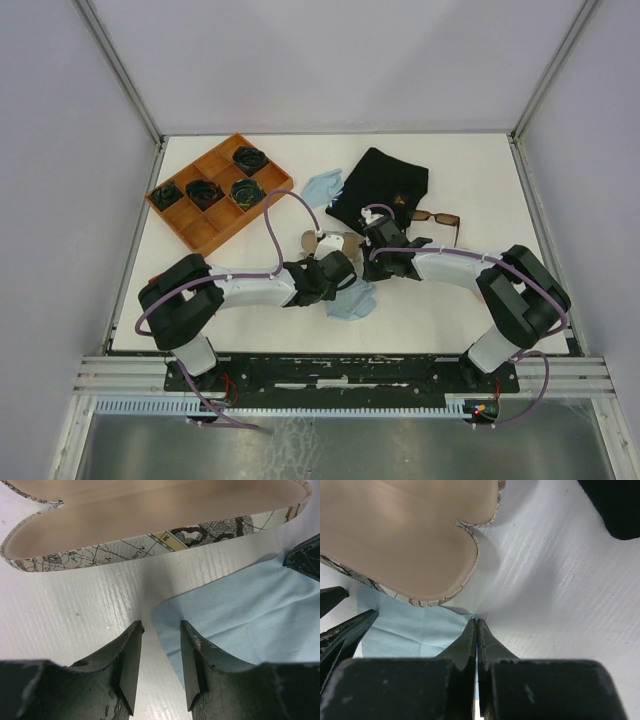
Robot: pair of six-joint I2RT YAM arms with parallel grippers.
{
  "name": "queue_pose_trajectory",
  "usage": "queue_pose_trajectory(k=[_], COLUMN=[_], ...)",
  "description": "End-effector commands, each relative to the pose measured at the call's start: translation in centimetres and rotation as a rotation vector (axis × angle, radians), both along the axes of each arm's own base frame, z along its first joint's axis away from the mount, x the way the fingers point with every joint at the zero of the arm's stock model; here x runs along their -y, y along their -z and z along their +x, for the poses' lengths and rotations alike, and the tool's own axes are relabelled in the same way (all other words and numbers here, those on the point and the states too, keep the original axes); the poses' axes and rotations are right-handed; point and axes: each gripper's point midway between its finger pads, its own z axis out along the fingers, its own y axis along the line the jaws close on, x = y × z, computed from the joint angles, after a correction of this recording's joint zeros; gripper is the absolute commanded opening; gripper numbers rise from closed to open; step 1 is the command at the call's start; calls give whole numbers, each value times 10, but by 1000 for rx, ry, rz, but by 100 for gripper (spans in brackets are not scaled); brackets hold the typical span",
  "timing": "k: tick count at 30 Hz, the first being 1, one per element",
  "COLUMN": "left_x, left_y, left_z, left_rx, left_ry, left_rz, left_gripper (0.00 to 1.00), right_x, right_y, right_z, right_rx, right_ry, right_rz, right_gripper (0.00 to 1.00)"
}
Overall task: Organize the sunglasses
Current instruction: Fold the glasses cleaning cloth at the center of the board.
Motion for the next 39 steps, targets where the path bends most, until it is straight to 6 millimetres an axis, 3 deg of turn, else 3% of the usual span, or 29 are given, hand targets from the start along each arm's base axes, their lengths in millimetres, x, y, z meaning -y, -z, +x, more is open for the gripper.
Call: queue_pose_trajectory(k=[1,13,24,34,39], left_x=[-8,3,-4,7,11], left_y=[1,18,42,32,14], left_z=[4,-13,-29,-17,-5], left_rx=[17,-22,-68,-29,30], left_ry=[-6,45,48,59,60], left_rz=[60,63,103,62,-2], left_gripper=[45,41,33,3,3], right_x=[7,9,12,6,-2], right_y=[0,2,0,-10,-25], right_z=[1,0,-1,0,0], right_rx=[8,6,10,40,101], right_ry=[-3,-2,2,-19,-54], right_rz=[-23,-30,-35,14,82], right_gripper=[0,0,0,0,0])
